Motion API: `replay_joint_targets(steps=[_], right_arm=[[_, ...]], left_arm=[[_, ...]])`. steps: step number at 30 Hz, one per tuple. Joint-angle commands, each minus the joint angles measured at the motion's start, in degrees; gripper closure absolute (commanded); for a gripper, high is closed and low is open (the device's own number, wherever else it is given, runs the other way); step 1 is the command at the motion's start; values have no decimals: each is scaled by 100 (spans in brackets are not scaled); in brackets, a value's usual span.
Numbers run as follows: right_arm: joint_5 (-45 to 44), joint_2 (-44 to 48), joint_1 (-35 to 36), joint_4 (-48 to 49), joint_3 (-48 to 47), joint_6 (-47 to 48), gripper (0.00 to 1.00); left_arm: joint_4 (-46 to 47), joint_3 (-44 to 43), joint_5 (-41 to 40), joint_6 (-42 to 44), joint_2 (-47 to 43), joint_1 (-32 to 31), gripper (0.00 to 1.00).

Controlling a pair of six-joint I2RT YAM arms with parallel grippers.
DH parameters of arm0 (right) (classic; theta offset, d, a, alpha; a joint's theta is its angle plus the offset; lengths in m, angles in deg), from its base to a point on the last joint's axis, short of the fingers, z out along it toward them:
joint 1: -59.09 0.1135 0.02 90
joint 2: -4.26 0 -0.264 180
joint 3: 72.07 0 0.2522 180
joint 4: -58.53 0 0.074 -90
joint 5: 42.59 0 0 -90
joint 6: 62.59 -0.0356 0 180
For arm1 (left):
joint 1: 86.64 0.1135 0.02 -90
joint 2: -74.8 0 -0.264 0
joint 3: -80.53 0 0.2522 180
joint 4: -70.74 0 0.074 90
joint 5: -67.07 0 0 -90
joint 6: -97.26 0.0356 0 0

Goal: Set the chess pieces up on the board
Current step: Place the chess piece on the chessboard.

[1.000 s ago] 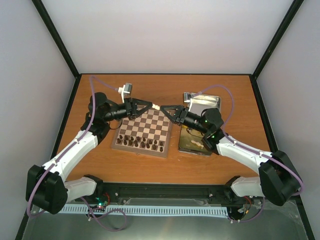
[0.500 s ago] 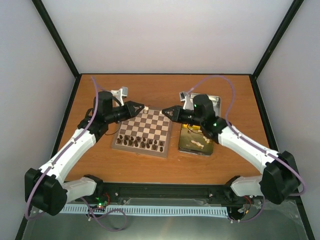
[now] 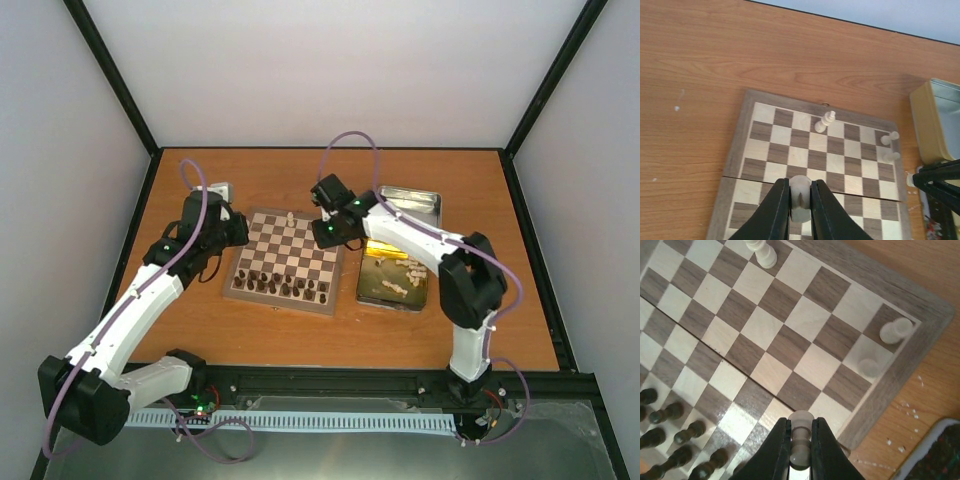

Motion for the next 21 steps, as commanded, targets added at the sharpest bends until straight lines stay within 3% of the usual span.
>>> replay_joint_targets(steps=[1,9,21], right_arm=[[-767,-633,132,-860,-870,414,96],[-1044,-1802,153,-1221,-1984,442,95],[-1177,-2525,111,-1282,-2570,364,93]], left_arm=[[17,-22,-489,388,-80,20,99],[130,52,-397,456,-41,19,99],[233,127,-173,473,-52,19,99]])
